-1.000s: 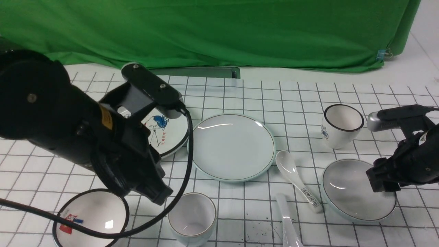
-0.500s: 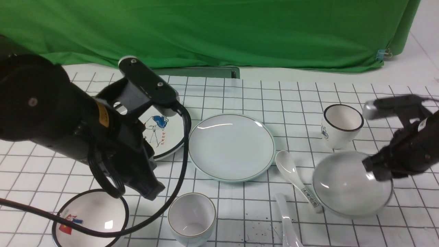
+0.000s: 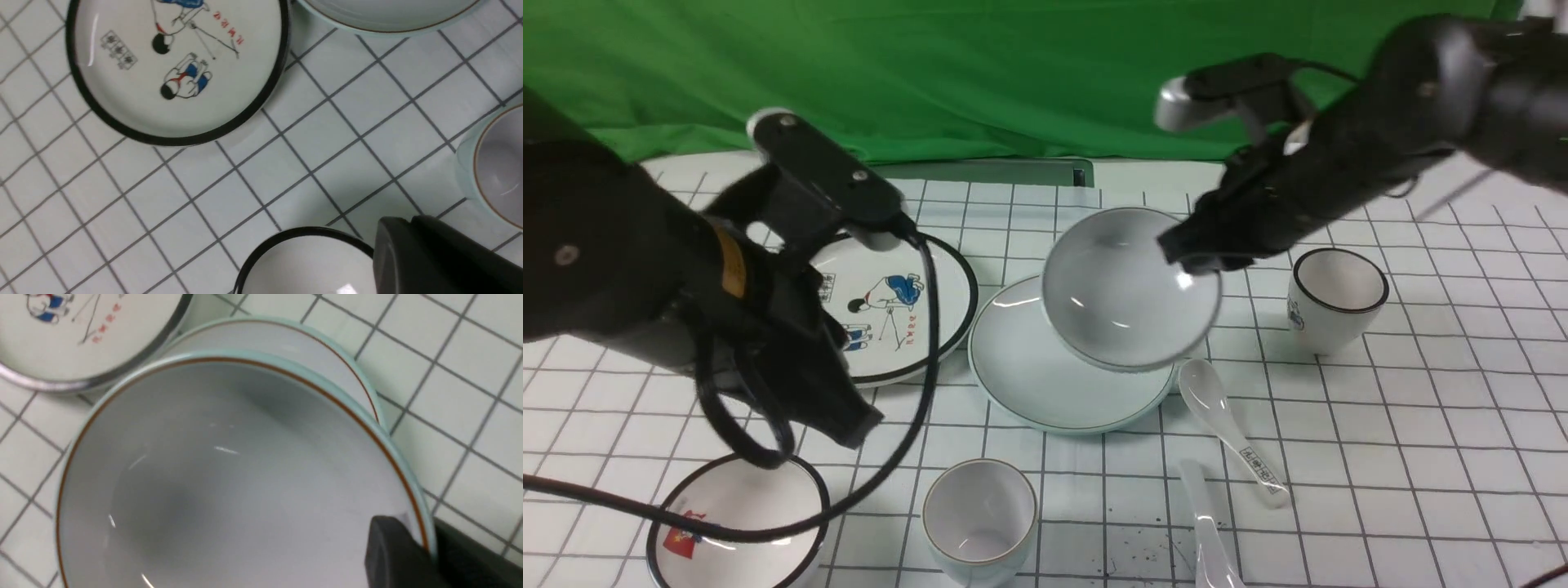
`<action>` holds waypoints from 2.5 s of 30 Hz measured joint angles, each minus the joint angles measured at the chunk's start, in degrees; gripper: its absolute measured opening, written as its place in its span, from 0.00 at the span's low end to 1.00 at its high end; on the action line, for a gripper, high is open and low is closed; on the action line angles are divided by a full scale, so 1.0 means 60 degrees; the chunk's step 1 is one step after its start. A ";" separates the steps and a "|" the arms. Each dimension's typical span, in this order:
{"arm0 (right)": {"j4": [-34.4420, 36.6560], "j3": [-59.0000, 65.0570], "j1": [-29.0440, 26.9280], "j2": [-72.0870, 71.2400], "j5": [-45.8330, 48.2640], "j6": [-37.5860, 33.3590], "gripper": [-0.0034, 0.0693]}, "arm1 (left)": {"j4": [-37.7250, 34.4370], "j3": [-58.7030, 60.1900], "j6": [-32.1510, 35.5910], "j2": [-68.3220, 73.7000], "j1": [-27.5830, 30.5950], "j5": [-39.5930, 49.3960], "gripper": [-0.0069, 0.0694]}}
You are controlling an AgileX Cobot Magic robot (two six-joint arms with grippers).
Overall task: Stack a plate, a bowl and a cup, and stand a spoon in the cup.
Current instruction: Use the right arm to put the blue rice bowl into the blue large plate in the middle, then use the left arm to grab a blue teacup, then use the left arm to put the blue teacup into the blue rice bowl in the middle
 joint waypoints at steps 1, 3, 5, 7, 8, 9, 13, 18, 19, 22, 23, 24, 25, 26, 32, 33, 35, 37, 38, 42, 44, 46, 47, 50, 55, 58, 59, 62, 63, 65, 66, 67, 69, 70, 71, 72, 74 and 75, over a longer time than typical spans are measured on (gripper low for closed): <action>0.0037 -0.0329 0.0012 0.0411 -0.0052 0.0175 0.14 | 0.0088 0.0000 -0.0104 -0.0162 0.0000 0.0059 0.06; 0.0067 -0.0789 0.0012 0.1038 -0.0098 0.0488 0.14 | 0.0157 0.0000 -0.0202 -0.0415 0.0000 0.0069 0.06; 0.0067 -0.1075 0.0012 0.1415 -0.0120 0.0661 0.14 | 0.0193 0.0000 -0.0216 -0.0569 0.0000 0.0069 0.06; 0.0074 -0.1357 0.0012 0.1967 -0.0127 0.0849 0.14 | 0.0194 0.0000 -0.0225 -0.0690 0.0000 0.0072 0.06; 0.0074 -0.1383 0.0012 0.2038 -0.0127 0.0860 0.14 | 0.0194 0.0000 -0.0241 -0.0691 0.0000 0.0072 0.06; 0.0081 -0.1457 0.0012 0.2211 -0.0108 0.0888 0.14 | 0.0194 0.0000 -0.0252 -0.0691 0.0000 0.0080 0.06; 0.0086 -0.1477 0.0012 0.2473 -0.0050 0.0990 0.15 | 0.0194 0.0000 -0.0252 -0.0691 0.0000 0.0047 0.06; 0.0091 -0.1480 0.0110 0.2507 -0.0058 0.1002 0.18 | 0.0194 0.0000 -0.0252 -0.0691 0.0000 -0.0234 0.06; 0.0107 -0.1488 0.0177 0.2506 -0.0077 0.1002 0.20 | 0.0194 0.0000 -0.0252 -0.0691 0.0000 -0.0329 0.06; 0.0116 -0.1510 0.0356 0.2528 -0.0135 0.0972 0.31 | 0.0194 0.0000 -0.0264 -0.0691 0.0000 -0.0496 0.06; 0.0116 -0.1510 0.0356 0.2528 -0.0134 0.0972 0.32 | 0.0194 0.0000 -0.0264 -0.0691 0.0000 -0.0504 0.06; 0.0117 -0.1510 0.0406 0.2536 -0.0161 0.0922 0.38 | 0.0194 0.0000 -0.0292 -0.0691 0.0000 -0.0523 0.06; 0.0117 -0.1510 0.0420 0.2536 -0.0211 0.0848 0.43 | 0.0194 0.0000 -0.0367 -0.0691 0.0000 -0.0534 0.06; 0.0106 -0.1517 0.0420 0.2536 -0.0212 0.0825 0.46 | 0.0194 0.0000 -0.0403 -0.0691 0.0000 -0.0534 0.06; -0.0376 -0.1735 0.0144 0.2164 0.0604 0.0607 0.54 | 0.0161 0.0000 -0.1028 -0.0691 0.0000 -0.0534 0.13; -0.0443 -0.1803 0.0049 0.1972 0.0878 0.0490 0.54 | 0.0090 0.0000 -0.1140 -0.0676 0.0000 -0.0534 0.17; -0.0530 -0.1935 -0.0123 0.1621 0.1475 0.0212 0.54 | -0.0108 0.0000 -0.1169 -0.0553 0.0000 -0.0541 0.24; -0.0629 -0.1966 -0.0313 0.0916 0.2063 -0.0123 0.54 | -0.0555 0.0009 -0.1029 -0.0242 0.0000 -0.0541 0.34; -0.0633 -0.1967 -0.0329 0.0775 0.2183 -0.0191 0.54 | -0.0670 0.0009 -0.0944 -0.0151 0.0000 -0.0541 0.37; -0.0761 -0.2035 -0.0448 -0.0723 0.3521 -0.0777 0.54 | -0.1964 0.0009 0.0088 0.1125 -0.0008 -0.0569 0.60; -0.0802 -0.2035 -0.0448 -0.1144 0.3973 -0.0882 0.54 | -0.2109 0.0009 0.0176 0.1699 -0.0008 -0.0572 0.66; -0.0802 -0.1986 -0.0448 -0.1553 0.4428 -0.1006 0.54 | -0.2131 0.0018 0.0221 0.2298 -0.0008 -0.0590 0.69; -0.0802 -0.1902 -0.0448 -0.1772 0.4558 -0.1028 0.54 | -0.2154 0.0018 0.0248 0.2513 -0.0008 -0.0590 0.69; -0.0819 -0.1535 -0.0448 -0.2455 0.4702 -0.1118 0.54 | -0.2402 0.0018 0.0288 0.3270 -0.0008 -0.0740 0.65; -0.0850 -0.1020 -0.0448 -0.3009 0.4538 -0.1190 0.52 | -0.2521 0.0018 0.0290 0.3923 -0.0008 -0.0914 0.43; -0.0870 -0.0707 -0.0448 -0.3142 0.4509 -0.1193 0.47 | -0.2521 0.0018 0.0478 0.4090 -0.0008 -0.0926 0.16; -0.0870 -0.0643 -0.0448 -0.3153 0.4509 -0.1193 0.46 | -0.2575 -0.0004 0.0515 0.4073 -0.0008 -0.0908 0.12; -0.0881 -0.0459 -0.0448 -0.3177 0.4522 -0.1193 0.42 | -0.2478 -0.0267 0.0604 0.3879 -0.0008 -0.0617 0.09; -0.0881 -0.0404 -0.0448 -0.3185 0.4522 -0.1193 0.41 | -0.2452 -0.0451 0.0604 0.3767 -0.0008 -0.0487 0.08; -0.0891 -0.0353 -0.0448 -0.3185 0.4591 -0.1193 0.39 | -0.2385 -0.1026 0.0604 0.3469 -0.0008 -0.0313 0.08; -0.0891 -0.0340 -0.0448 -0.3185 0.4622 -0.1202 0.38 | -0.2385 -0.1409 0.0614 0.3349 -0.0008 -0.0269 0.08; -0.0898 -0.0340 -0.0448 -0.3185 0.4634 -0.1201 0.38 | -0.2395 -0.1852 0.0625 0.3291 -0.0008 -0.0267 0.08; -0.0898 -0.0333 -0.0448 -0.3185 0.4657 -0.1201 0.38 | -0.2366 -0.2636 0.0645 0.3333 -0.0008 -0.0232 0.08; -0.0898 -0.0330 -0.0448 -0.3185 0.4657 -0.1212 0.38 | -0.2313 -0.3150 0.0655 0.3472 -0.0008 -0.0154 0.08; -0.0898 -0.0322 -0.0448 -0.3185 0.4664 -0.1220 0.38 | -0.2260 -0.3676 0.0745 0.3689 -0.0008 -0.0033 0.08; -0.0898 -0.0322 -0.0448 -0.3185 0.4664 -0.1221 0.38 | -0.2222 -0.4198 0.0811 0.3980 -0.0008 0.0129 0.08; -0.0898 -0.0322 -0.0448 -0.3185 0.4702 -0.1221 0.38 | -0.2154 -0.5101 0.0871 0.4735 0.0013 0.0450 0.08; -0.0898 -0.0322 -0.0448 -0.3185 0.4792 -0.1221 0.38 | -0.2126 -0.5777 0.0894 0.5265 0.0081 0.0723 0.08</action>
